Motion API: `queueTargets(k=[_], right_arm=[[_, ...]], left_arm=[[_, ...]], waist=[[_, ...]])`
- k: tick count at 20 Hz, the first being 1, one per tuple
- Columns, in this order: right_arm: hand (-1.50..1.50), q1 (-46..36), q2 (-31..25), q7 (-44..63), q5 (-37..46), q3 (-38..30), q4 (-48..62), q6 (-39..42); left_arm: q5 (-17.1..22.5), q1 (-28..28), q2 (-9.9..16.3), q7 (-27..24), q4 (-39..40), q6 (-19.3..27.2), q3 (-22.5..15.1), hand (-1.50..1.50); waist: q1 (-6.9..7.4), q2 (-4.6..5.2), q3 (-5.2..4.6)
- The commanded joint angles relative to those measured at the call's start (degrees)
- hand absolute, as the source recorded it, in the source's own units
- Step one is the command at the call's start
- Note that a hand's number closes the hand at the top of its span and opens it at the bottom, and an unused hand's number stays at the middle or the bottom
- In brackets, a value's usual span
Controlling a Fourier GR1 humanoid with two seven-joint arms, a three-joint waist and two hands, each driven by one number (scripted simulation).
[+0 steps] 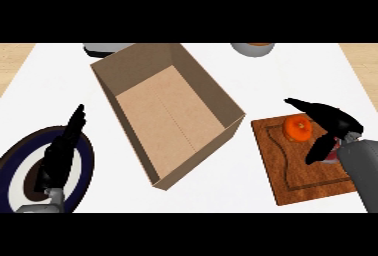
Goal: Pick the squash from the cutting board and place it in the cardboard box
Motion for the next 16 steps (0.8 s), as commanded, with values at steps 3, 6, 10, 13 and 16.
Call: queueTargets(k=[3, 6, 10, 13, 16], right_arm=[[-1.50, 0.40, 0.91, -4.17, 4.24, 0.16, 4.95, -2.45], [-1.50, -3.23, 2.45, -3.10, 6.08, 0.32, 8.85, -1.22], [1.50, -1.98, 3.73, -3.60, 4.79, -1.95, 6.25, -0.19], [1.50, -0.69, 2.79, -4.74, 8.19, -1.01, 3.52, -9.62], [1.50, -0.51, 2.89, -6.35, 10.23, -1.51, 5.58, -15.00]], left_arm=[[0.30, 4.22, 0.14, 0.90, -5.73, -2.63, 0.94, 0.00], [0.17, 1.06, 0.46, -1.67, 0.51, -3.11, 3.52, 0.00], [-0.30, 0.96, 0.01, -1.08, 0.58, -4.26, 4.29, 0.00], [-1.67, 0.98, -2.50, -2.13, 0.56, -1.87, 2.05, 0.00], [-2.94, 2.35, -2.93, 2.26, -4.82, -1.76, 0.41, 0.00]], waist=[[0.19, -0.01, 0.00], [0.21, 0.06, 0.00], [0.05, 0.00, -0.01], [-0.05, 0.02, 0.00], [0.19, -0.02, 0.02]])
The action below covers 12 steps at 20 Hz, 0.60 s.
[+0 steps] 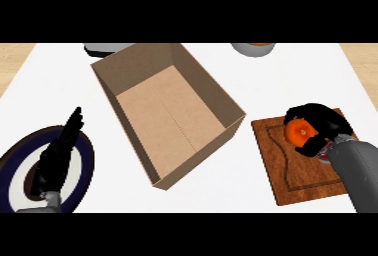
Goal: Pick the squash from the cutting board and place it in the cardboard box
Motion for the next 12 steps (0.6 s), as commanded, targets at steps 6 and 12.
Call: queueTargets(k=[6, 12], right_arm=[[1.50, 0.31, -0.46, -2.80, 1.89, -2.59, -3.85, -6.59], [1.50, 11.10, 9.12, 21.62, 11.06, 3.01, -19.62, -12.96]], left_arm=[[1.32, 0.37, 1.50, -0.70, -0.05, -3.22, 3.00, 0.00], [0.76, 1.36, -0.08, -3.46, 2.31, -1.56, 2.68, 0.00]], waist=[[-0.25, -0.08, -0.01], [-1.64, -0.48, -0.15]])
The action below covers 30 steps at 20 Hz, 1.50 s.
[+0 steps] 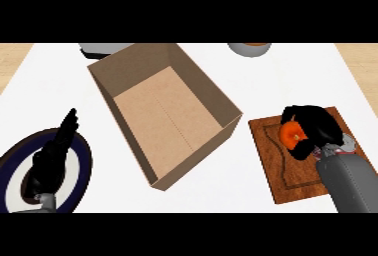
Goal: Pick the squash from the cutting board and place it in the cardboard box
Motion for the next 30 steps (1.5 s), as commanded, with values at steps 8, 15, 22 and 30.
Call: queueTargets(k=[8, 15, 22, 30], right_arm=[[1.50, 9.15, 6.10, 21.98, 6.45, 5.56, -33.37, 7.79], [1.50, 6.55, 14.24, 15.95, -5.28, 5.21, -43.59, 2.93], [1.50, 0.65, 17.65, 18.57, -8.76, 7.08, -48.18, 7.59], [1.50, -20.46, 19.35, 32.19, -9.49, 11.52, -29.68, 0.01]], left_arm=[[-1.64, -2.35, -0.65, -1.17, 4.22, 0.79, 0.90, 0.00], [-2.36, 1.08, -2.29, -1.26, 0.43, 1.31, -1.16, 0.00], [-2.17, 2.39, -2.22, -2.29, -0.46, 0.02, -0.92, 0.00], [-3.17, -2.32, -2.66, 1.57, -0.02, 0.39, -0.47, 0.00]], waist=[[-0.05, 0.14, 0.03], [0.15, 0.01, 0.08], [0.77, 0.23, 0.08], [1.22, 0.35, 0.06]])
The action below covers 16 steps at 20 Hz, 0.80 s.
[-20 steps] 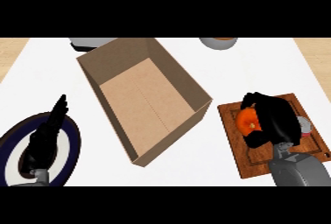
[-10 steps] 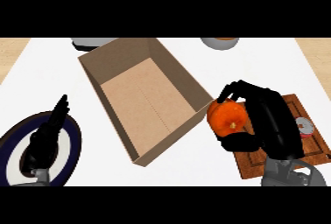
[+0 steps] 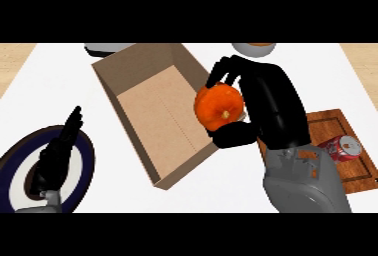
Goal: Pick the squash from the cutting board and place it in the cardboard box
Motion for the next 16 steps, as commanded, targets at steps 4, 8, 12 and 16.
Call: queueTargets(k=[4, 8, 12, 16], right_arm=[[1.50, -12.83, 0.44, 4.46, -2.27, 4.50, 19.93, -10.24], [1.50, -21.76, 0.45, 6.65, -7.14, 5.83, 30.15, -13.59], [1.50, -26.22, 0.45, 3.62, -11.18, 6.72, 43.89, -19.65], [1.50, -27.01, 0.45, -1.65, -13.84, 10.00, 55.06, -23.99]], left_arm=[[0.36, 0.91, -0.77, 0.98, -1.60, -0.96, -0.45, 0.00], [-2.40, -1.97, -1.08, 1.99, 0.13, 0.47, -1.31, 0.00], [1.43, -0.80, 0.87, -1.40, 0.65, -2.61, 1.54, 0.00], [-2.82, 0.43, -3.68, 0.66, -1.32, 0.89, -3.50, 0.00]], waist=[[0.91, 0.19, 0.01], [0.91, 0.24, 0.00], [1.88, 0.48, -0.03], [2.53, 0.67, 0.00]])
